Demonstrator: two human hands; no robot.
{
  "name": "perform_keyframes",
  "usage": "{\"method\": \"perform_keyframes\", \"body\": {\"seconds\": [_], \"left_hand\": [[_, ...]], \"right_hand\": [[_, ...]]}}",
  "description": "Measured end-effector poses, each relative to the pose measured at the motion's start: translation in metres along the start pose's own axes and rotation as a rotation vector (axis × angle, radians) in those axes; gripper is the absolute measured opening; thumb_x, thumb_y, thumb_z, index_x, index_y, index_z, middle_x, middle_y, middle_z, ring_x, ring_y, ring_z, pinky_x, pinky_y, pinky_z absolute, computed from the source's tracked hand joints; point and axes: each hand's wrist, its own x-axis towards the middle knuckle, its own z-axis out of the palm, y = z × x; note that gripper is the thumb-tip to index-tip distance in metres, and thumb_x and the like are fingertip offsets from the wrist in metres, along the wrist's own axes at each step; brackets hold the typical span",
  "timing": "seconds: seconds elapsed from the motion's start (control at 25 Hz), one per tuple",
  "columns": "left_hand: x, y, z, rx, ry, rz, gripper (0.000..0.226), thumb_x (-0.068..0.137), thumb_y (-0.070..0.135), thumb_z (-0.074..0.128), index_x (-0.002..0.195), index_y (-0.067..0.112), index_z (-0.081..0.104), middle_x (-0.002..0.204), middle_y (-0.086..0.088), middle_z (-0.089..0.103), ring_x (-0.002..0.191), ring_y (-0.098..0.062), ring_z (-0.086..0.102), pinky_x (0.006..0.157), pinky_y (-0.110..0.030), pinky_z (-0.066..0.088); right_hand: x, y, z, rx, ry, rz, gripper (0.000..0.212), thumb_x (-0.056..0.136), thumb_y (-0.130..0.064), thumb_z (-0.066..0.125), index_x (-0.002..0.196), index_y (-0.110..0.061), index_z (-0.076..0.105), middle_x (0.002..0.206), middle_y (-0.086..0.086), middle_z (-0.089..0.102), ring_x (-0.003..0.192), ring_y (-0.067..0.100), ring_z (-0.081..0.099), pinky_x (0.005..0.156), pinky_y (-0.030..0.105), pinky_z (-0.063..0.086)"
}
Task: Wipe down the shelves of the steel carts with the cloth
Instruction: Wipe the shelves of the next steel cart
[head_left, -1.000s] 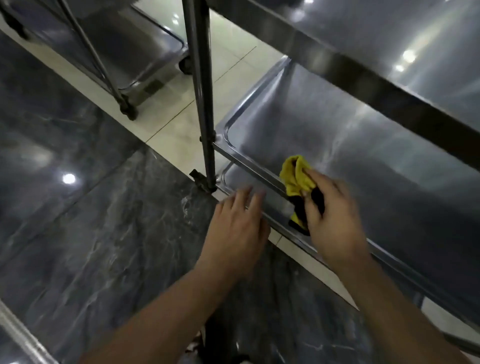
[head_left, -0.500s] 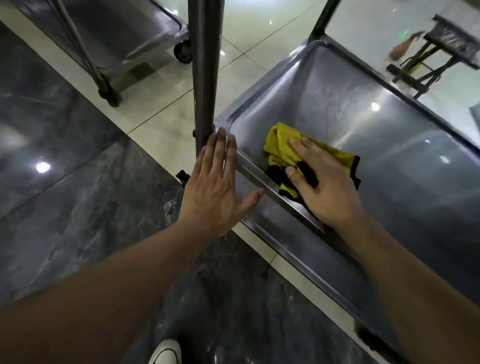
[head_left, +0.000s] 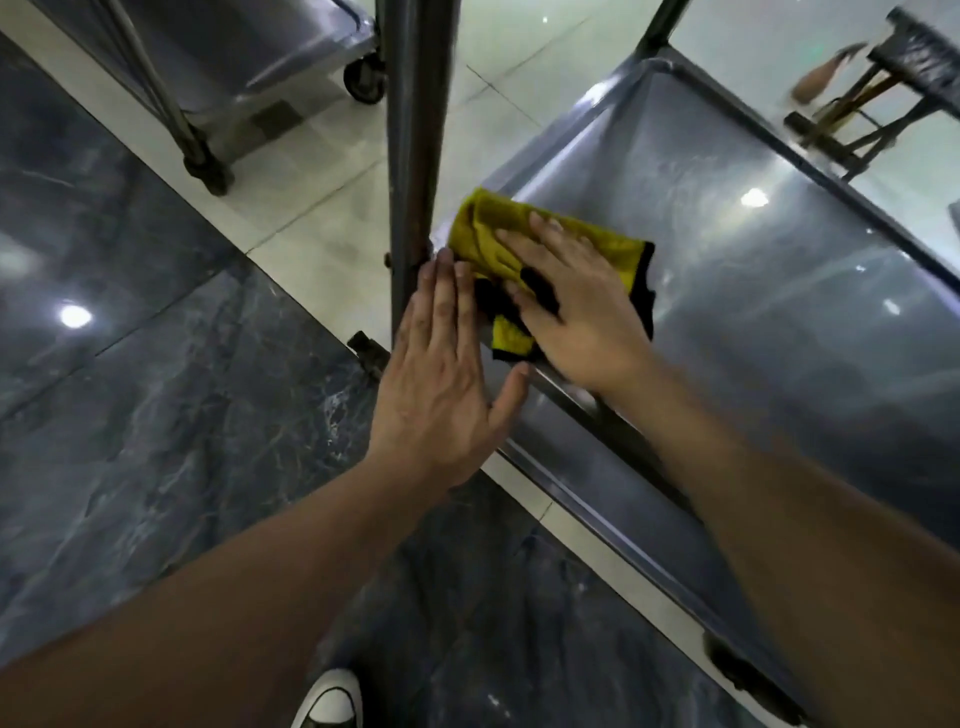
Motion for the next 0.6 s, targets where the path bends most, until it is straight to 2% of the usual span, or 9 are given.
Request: {"method": "perform_keyframes", "body": {"seconds": [0.04, 0.08, 0.16, 0.2, 0.24, 0.36, 0.4, 0.48, 0.6], "left_hand": [[0.0, -0.001, 0.0, -0.012, -0.018, 0.02, 0.089, 0.098, 0.065, 0.01, 0.159, 0.005, -0.012, 0.168, -0.012, -0.018, 0.155, -0.021, -0.019, 0.129, -0.041, 0.004], [0.001, -0.003, -0.001, -0.025, -0.028, 0.04, 0.088, 0.096, 0.063, 0.012, 0.159, 0.006, -0.013, 0.168, -0.012, -0.018, 0.155, -0.02, -0.019, 0.129, -0.041, 0.005], [0.003, -0.002, -0.002, -0.05, -0.038, 0.04, 0.091, 0.091, 0.059, 0.017, 0.159, 0.006, -0.014, 0.168, -0.012, -0.02, 0.155, -0.02, -0.02, 0.128, -0.041, 0.004], [0.003, 0.0, -0.002, -0.046, -0.042, 0.03, 0.093, 0.089, 0.058, 0.018, 0.159, 0.006, -0.015, 0.167, -0.012, -0.021, 0.155, -0.021, -0.021, 0.128, -0.041, 0.002], [0.003, 0.003, -0.003, -0.035, -0.05, 0.023, 0.094, 0.087, 0.057, 0.018, 0.158, 0.006, -0.015, 0.167, -0.013, -0.022, 0.154, -0.021, -0.022, 0.128, -0.04, 0.001], [0.0, -0.001, -0.008, 0.031, -0.055, 0.009, 0.094, 0.086, 0.057, 0.016, 0.158, 0.005, -0.015, 0.167, -0.014, -0.021, 0.155, -0.023, -0.02, 0.128, -0.04, -0.001], [0.0, -0.003, -0.01, 0.048, -0.061, 0.019, 0.094, 0.087, 0.057, 0.016, 0.159, 0.005, -0.014, 0.167, -0.014, -0.02, 0.155, -0.023, -0.019, 0.128, -0.039, -0.001], [0.001, -0.002, -0.008, 0.062, -0.052, 0.051, 0.092, 0.088, 0.056, 0.019, 0.159, 0.006, -0.012, 0.168, -0.014, -0.018, 0.156, -0.023, -0.017, 0.128, -0.038, -0.003], [0.002, 0.003, -0.003, 0.063, -0.032, 0.05, 0.093, 0.09, 0.055, 0.024, 0.159, 0.005, -0.013, 0.168, -0.014, -0.018, 0.156, -0.024, -0.018, 0.128, -0.037, -0.004]], "right_hand": [[0.008, 0.01, -0.005, -0.02, -0.031, -0.003, 0.055, 0.102, -0.05, 0.041, 0.155, -0.035, 0.036, 0.165, 0.002, 0.028, 0.154, 0.021, 0.022, 0.127, 0.041, 0.014], [0.023, 0.019, -0.011, -0.042, -0.026, 0.074, 0.056, 0.103, -0.05, 0.04, 0.157, -0.034, 0.032, 0.167, 0.003, 0.025, 0.155, 0.022, 0.019, 0.127, 0.042, 0.012], [0.049, 0.029, -0.018, -0.048, 0.028, 0.352, 0.059, 0.104, -0.051, 0.038, 0.159, -0.031, 0.027, 0.168, 0.005, 0.02, 0.156, 0.022, 0.014, 0.128, 0.04, 0.006], [0.052, 0.025, -0.014, -0.047, 0.069, 0.432, 0.059, 0.104, -0.052, 0.037, 0.159, -0.031, 0.026, 0.169, 0.005, 0.019, 0.156, 0.021, 0.013, 0.128, 0.04, 0.004], [0.046, 0.016, -0.008, -0.056, 0.104, 0.432, 0.059, 0.104, -0.052, 0.037, 0.159, -0.032, 0.027, 0.168, 0.005, 0.019, 0.156, 0.021, 0.013, 0.128, 0.04, 0.005], [-0.009, -0.014, 0.007, 0.001, 0.095, 0.184, 0.056, 0.102, -0.051, 0.038, 0.155, -0.036, 0.035, 0.166, 0.001, 0.027, 0.155, 0.019, 0.019, 0.127, 0.039, 0.011], [-0.024, -0.01, 0.006, 0.008, 0.081, 0.153, 0.055, 0.101, -0.051, 0.039, 0.155, -0.037, 0.037, 0.166, 0.0, 0.028, 0.155, 0.018, 0.02, 0.127, 0.039, 0.012], [-0.021, 0.016, -0.003, -0.027, 0.064, 0.227, 0.056, 0.102, -0.052, 0.039, 0.156, -0.037, 0.034, 0.167, 0.0, 0.026, 0.155, 0.018, 0.019, 0.127, 0.04, 0.011], [0.01, 0.042, -0.017, -0.023, 0.082, 0.502, 0.061, 0.103, -0.054, 0.037, 0.159, -0.034, 0.024, 0.17, 0.002, 0.015, 0.157, 0.018, 0.01, 0.127, 0.039, 0.003]]}}
